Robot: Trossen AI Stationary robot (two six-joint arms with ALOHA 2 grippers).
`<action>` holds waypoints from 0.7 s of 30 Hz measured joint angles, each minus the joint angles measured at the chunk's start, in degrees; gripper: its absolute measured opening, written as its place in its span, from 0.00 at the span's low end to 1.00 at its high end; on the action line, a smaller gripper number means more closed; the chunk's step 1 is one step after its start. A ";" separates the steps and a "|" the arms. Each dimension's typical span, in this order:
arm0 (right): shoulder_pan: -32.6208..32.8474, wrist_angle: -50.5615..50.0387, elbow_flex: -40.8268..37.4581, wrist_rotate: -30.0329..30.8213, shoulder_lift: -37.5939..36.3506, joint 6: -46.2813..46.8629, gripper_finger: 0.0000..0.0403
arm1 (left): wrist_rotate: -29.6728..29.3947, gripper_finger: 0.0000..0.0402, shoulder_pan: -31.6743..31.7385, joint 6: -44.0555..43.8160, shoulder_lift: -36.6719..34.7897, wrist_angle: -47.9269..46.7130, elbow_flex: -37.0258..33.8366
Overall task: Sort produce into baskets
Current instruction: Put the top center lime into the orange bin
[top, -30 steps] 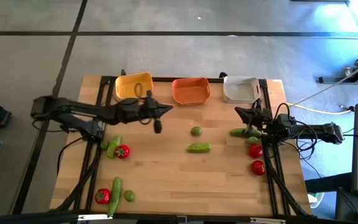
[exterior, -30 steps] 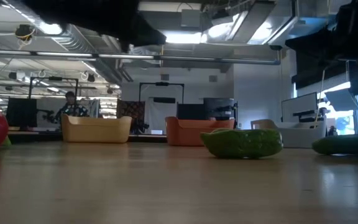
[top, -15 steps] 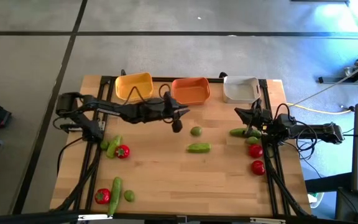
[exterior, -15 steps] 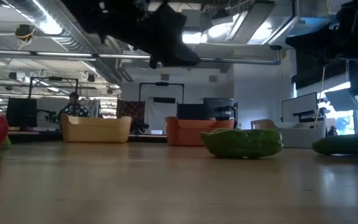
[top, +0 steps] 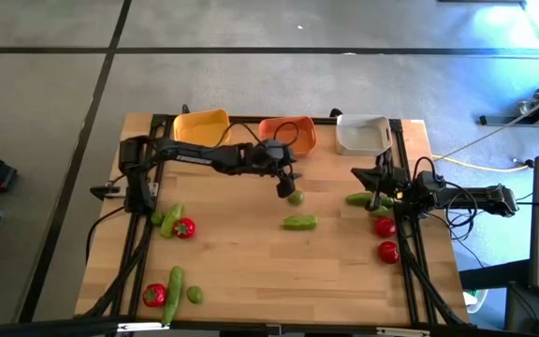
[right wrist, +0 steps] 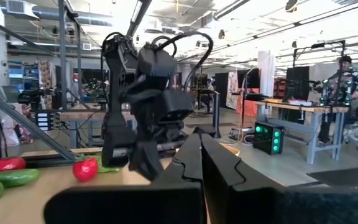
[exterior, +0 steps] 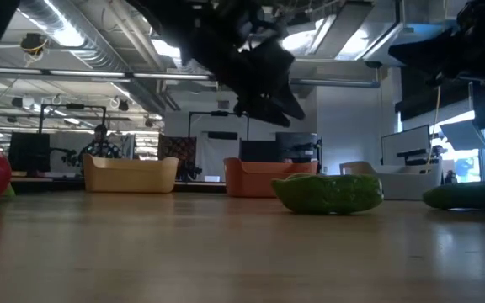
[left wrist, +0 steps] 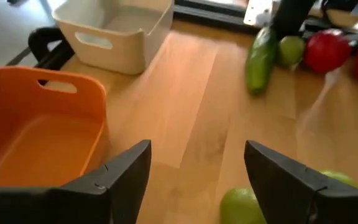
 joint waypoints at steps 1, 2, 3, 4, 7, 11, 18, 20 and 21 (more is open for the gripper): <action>0.00 -0.01 0.02 0.25 0.00 -0.01 0.00 | -0.15 0.64 0.00 0.81 0.59 0.48 0.00; 0.00 -0.11 0.00 0.25 0.00 -0.01 0.00 | -0.17 0.64 -0.07 1.57 1.15 1.33 0.02; 0.00 -0.28 0.02 0.28 0.00 -0.01 0.00 | -0.20 0.64 -0.20 2.07 1.64 1.65 0.02; 0.00 -0.35 0.01 0.27 0.00 -0.01 0.00 | -0.17 0.64 -0.28 2.46 2.17 1.66 0.02; 0.00 -0.65 0.01 0.34 0.00 -0.01 0.00 | 3.28 0.64 -0.28 3.09 3.59 1.88 0.02; 0.00 -2.09 0.01 0.34 0.00 -0.01 0.00 | 9.74 0.64 -0.39 2.31 5.60 2.53 0.02; 0.00 -3.58 0.02 0.39 0.00 -0.01 0.00 | 10.21 0.64 -1.91 2.29 9.22 2.86 0.02; 0.00 -3.71 0.02 0.41 0.00 -0.01 0.00 | 10.64 0.64 -2.42 2.45 9.45 2.31 -0.01; 0.00 -3.78 0.02 0.41 0.00 -0.01 0.00 | 10.70 0.64 -2.66 2.75 9.45 2.20 -0.02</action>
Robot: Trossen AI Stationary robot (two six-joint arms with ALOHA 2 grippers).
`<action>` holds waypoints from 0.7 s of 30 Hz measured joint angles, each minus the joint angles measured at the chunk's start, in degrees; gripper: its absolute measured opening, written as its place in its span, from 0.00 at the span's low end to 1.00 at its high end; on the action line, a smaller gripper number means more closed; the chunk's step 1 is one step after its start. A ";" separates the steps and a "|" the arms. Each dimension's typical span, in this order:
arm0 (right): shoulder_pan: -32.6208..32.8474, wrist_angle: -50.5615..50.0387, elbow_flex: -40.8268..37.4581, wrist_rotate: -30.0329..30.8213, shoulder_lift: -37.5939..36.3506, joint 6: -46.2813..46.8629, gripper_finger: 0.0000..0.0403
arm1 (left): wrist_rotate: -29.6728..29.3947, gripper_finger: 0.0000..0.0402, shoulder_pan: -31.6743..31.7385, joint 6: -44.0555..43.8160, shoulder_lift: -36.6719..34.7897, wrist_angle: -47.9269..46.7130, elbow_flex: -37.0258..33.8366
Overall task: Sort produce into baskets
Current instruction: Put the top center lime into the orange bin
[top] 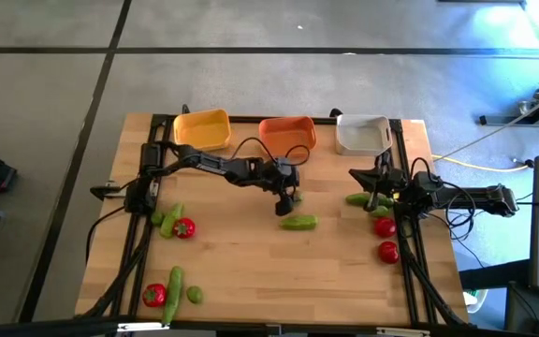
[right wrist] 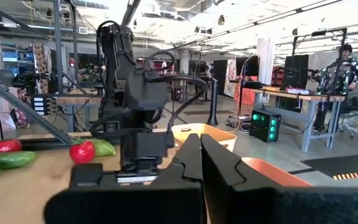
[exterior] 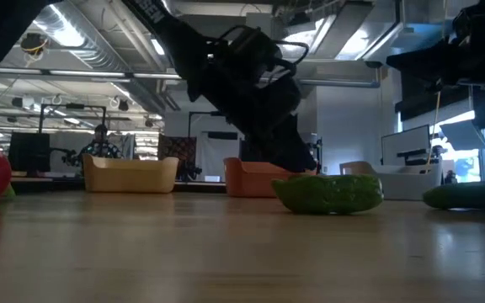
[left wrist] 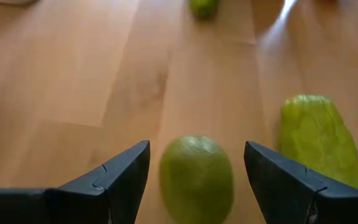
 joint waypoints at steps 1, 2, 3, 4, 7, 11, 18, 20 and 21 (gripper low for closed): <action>0.00 -0.01 0.00 0.00 0.00 0.00 0.00 | 0.04 0.64 -0.27 0.49 -0.04 0.13 0.00; 0.00 -0.03 0.00 0.00 0.00 0.00 0.00 | 0.08 0.64 -0.41 0.75 -0.09 0.21 0.00; 0.00 0.00 0.00 0.00 0.00 0.00 0.00 | 0.04 0.64 -0.58 0.92 -0.09 0.23 0.00; 0.00 -0.03 0.00 0.00 0.00 0.00 0.00 | -0.23 0.64 -0.60 0.98 -0.09 0.13 0.00; 0.00 -0.24 0.00 0.00 0.00 0.00 0.00 | -1.09 0.64 -0.41 1.03 0.54 0.03 0.06; 0.00 -0.49 0.00 -0.02 0.00 0.00 0.00 | -1.33 0.63 -0.05 1.11 2.27 -0.63 0.02; 0.00 -1.02 0.00 0.00 0.00 0.00 0.00 | -1.44 0.50 -0.12 2.11 3.02 0.18 0.00; 0.00 -1.59 0.00 0.02 0.00 0.00 0.00 | -1.42 0.45 -0.12 2.49 2.92 0.32 0.00; 0.00 -1.82 0.00 0.02 0.00 0.00 0.00 | -1.44 0.43 -0.12 2.49 2.84 0.28 0.00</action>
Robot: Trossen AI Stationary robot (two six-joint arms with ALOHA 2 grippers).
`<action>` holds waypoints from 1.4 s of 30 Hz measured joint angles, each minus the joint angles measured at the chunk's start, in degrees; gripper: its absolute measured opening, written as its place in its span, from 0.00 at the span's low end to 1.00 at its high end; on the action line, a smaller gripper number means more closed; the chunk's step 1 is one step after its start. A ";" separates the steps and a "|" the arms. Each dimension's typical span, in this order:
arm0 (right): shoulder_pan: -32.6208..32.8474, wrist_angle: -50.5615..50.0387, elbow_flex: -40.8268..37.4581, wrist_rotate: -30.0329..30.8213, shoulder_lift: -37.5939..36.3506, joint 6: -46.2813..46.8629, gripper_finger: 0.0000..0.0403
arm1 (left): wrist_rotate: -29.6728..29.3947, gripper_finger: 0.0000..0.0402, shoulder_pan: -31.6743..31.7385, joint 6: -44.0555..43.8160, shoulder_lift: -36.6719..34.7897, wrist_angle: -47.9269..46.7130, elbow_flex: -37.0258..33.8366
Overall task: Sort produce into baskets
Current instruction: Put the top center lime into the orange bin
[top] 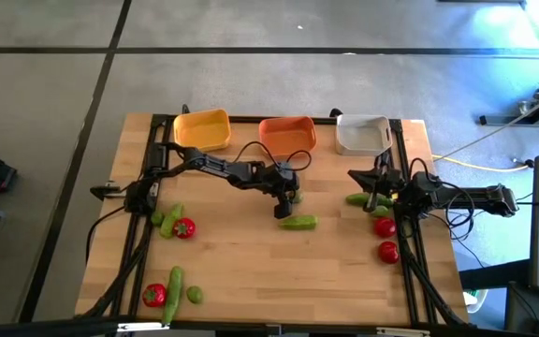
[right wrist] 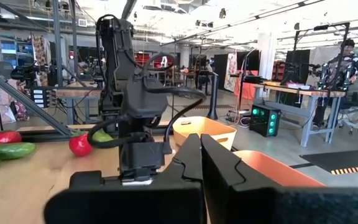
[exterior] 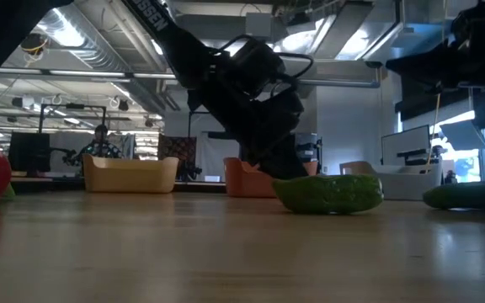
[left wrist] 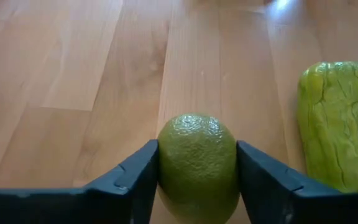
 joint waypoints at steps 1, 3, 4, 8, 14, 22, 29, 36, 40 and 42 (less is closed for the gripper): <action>0.00 -0.09 0.00 0.00 0.00 0.00 0.00 | 0.00 0.41 0.00 -0.02 -0.06 0.00 0.06; 0.00 -0.39 0.00 0.00 0.00 0.00 0.00 | -0.01 0.41 0.00 -0.21 -0.65 -0.51 0.52; 0.00 -0.35 0.00 0.00 0.00 0.00 0.00 | 0.01 0.41 0.00 -0.22 -0.93 -0.55 0.91; 0.00 0.07 0.00 0.00 0.00 0.00 0.00 | -0.32 0.43 0.14 -0.17 -4.44 -0.55 1.51; -0.01 0.11 0.00 -0.04 0.00 -0.02 0.00 | -7.29 0.43 2.52 2.06 -12.94 -2.64 1.60; 0.00 0.53 0.00 -0.59 0.00 -0.02 0.00 | -13.28 0.44 9.10 0.93 -18.99 -2.60 1.60; -0.02 0.53 0.00 -0.57 0.00 0.46 0.00 | -14.03 0.45 15.58 -3.78 -18.08 -2.92 1.42; -0.02 0.47 0.00 0.80 0.00 0.64 0.00 | -14.00 0.45 19.16 -6.46 -14.45 -2.66 1.33; 0.00 0.11 0.00 1.14 -0.02 0.66 0.00 | -13.97 0.45 20.05 -7.32 -12.26 -2.58 1.33; -0.02 0.13 0.00 1.36 -0.02 0.66 0.00 | -13.97 0.45 20.31 -7.97 -11.33 -2.56 1.33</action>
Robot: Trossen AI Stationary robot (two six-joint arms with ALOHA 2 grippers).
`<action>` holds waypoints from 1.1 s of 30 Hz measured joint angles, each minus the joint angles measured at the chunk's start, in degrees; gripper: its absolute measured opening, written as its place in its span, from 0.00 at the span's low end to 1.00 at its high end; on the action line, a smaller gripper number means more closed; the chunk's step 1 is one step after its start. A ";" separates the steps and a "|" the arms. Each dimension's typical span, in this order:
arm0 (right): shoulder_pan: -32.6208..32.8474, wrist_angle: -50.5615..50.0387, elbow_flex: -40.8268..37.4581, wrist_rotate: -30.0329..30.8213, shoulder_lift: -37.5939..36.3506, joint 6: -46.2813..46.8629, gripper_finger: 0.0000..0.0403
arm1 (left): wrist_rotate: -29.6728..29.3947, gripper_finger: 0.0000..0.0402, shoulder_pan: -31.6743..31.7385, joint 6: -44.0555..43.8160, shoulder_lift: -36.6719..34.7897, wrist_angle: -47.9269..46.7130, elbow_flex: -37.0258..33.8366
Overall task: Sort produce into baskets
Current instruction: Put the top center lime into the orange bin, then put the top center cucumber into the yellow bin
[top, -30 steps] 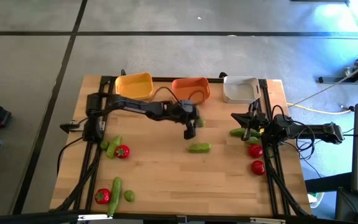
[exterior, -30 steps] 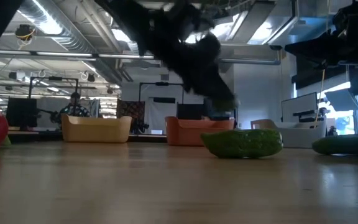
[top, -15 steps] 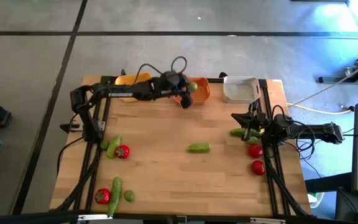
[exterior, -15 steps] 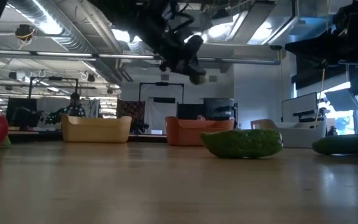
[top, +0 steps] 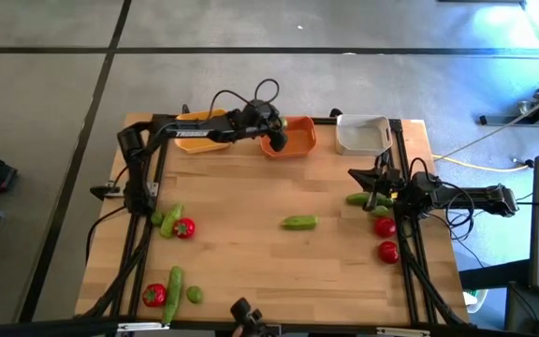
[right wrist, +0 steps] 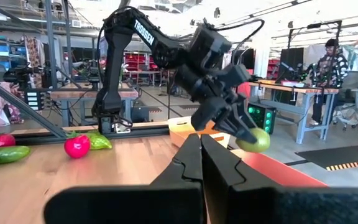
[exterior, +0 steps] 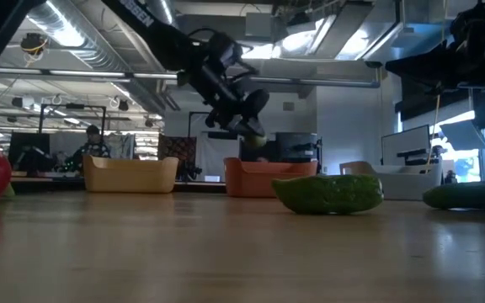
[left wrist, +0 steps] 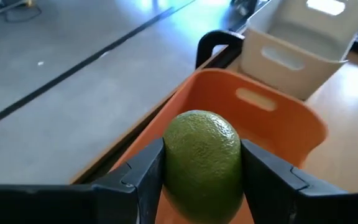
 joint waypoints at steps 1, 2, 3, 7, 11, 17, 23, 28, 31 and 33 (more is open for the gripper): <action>0.00 -0.01 0.00 0.00 0.00 -0.01 0.00 | 0.02 0.45 0.01 -0.25 0.38 -0.18 0.00; 0.01 -0.04 0.00 0.00 0.01 0.00 0.00 | 0.01 0.45 0.01 -0.43 0.75 -0.43 0.00; 0.00 -0.04 0.00 0.00 0.00 0.00 0.00 | 0.02 0.45 0.01 -0.51 1.18 -0.43 0.00; 0.00 -0.07 0.00 0.00 0.00 -0.01 0.00 | 0.13 0.45 -0.03 -1.32 2.21 -0.47 0.00; 0.02 -0.08 0.00 -0.02 0.00 0.00 0.00 | 0.13 0.47 -0.03 -1.40 2.26 -0.68 0.00; 0.01 -0.10 -0.01 -0.02 0.00 -0.02 0.00 | 3.15 0.59 -0.03 -1.07 2.26 -0.68 0.00; 0.00 -0.29 0.00 -0.02 0.00 -0.02 0.00 | 3.33 0.64 -0.74 -0.76 0.90 -2.20 0.44; 0.01 -0.45 0.00 -0.02 0.00 -0.02 0.00 | 3.62 0.63 -3.35 1.92 -3.35 -4.73 0.52; 0.00 -0.45 0.00 -0.02 0.00 -0.02 0.00 | 3.61 0.62 -5.50 3.12 -7.08 -7.89 0.54; 0.01 -0.44 0.00 -0.02 0.01 -0.02 0.00 | 3.59 0.61 -7.14 3.73 -9.84 -10.54 0.59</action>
